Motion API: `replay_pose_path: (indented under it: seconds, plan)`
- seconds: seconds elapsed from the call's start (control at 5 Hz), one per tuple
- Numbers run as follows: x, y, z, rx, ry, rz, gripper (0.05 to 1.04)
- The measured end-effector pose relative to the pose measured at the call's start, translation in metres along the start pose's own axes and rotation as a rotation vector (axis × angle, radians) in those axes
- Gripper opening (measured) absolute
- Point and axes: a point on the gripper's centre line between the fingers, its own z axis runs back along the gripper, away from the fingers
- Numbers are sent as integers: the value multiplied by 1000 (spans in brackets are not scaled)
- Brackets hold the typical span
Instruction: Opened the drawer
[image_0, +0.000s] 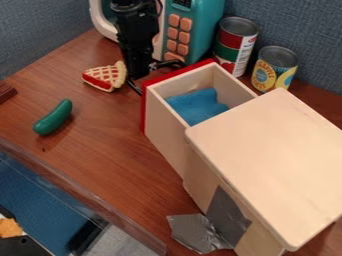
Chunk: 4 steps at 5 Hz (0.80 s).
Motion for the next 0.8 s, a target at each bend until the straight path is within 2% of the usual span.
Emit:
replay_pose_path:
  seconds: [0.2,0.4,0.6,0.8]
  plan:
    - [-7,2,7,-20,73,-81,328]
    - [-11,-3,28,-58,54,-118,627]
    - [-29,2,77,-70,13,-117,917]
    - [-68,17,123,-67,5,-108,1009]
